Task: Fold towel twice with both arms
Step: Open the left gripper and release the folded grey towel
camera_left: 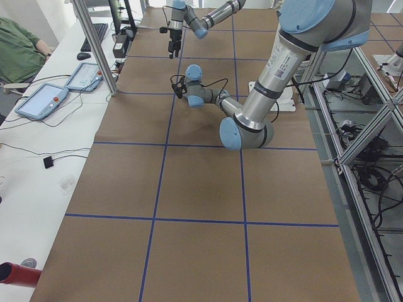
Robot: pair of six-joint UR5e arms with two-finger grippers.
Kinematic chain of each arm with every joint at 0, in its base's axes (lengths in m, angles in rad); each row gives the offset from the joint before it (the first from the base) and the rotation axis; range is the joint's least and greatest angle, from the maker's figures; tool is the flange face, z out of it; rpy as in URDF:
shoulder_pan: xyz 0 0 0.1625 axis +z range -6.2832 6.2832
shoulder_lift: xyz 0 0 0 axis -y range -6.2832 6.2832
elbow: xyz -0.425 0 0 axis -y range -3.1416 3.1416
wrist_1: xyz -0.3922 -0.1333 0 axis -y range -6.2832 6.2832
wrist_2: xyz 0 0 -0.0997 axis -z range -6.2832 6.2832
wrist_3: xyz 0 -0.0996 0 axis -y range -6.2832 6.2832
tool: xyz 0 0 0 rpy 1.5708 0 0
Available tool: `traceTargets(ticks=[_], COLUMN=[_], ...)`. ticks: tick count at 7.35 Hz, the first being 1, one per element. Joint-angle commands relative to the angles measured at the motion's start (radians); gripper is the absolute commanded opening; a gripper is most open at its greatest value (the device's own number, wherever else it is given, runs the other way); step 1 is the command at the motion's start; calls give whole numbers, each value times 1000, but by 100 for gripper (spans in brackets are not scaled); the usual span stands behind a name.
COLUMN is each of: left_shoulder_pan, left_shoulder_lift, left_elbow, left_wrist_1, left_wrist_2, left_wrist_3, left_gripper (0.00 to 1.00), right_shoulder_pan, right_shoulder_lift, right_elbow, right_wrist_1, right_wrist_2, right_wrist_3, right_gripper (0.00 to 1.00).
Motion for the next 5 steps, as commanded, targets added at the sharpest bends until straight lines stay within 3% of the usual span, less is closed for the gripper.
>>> traceTargets(ticks=[1,5], left_shoulder_pan=[10,15], left_shoulder_lift=[7,7], left_elbow=[1,-1], left_wrist_1=[0,0], left_wrist_2=[0,3], left_wrist_3=[1,1], left_gripper=[100,100], right_shoulder_pan=[6,40], right_shoulder_lift=[0,0], right_elbow=[0,0], right_wrist_1=[0,-2], right_wrist_2=[1,47], right_wrist_3=[1,-1], right_gripper=[100,100])
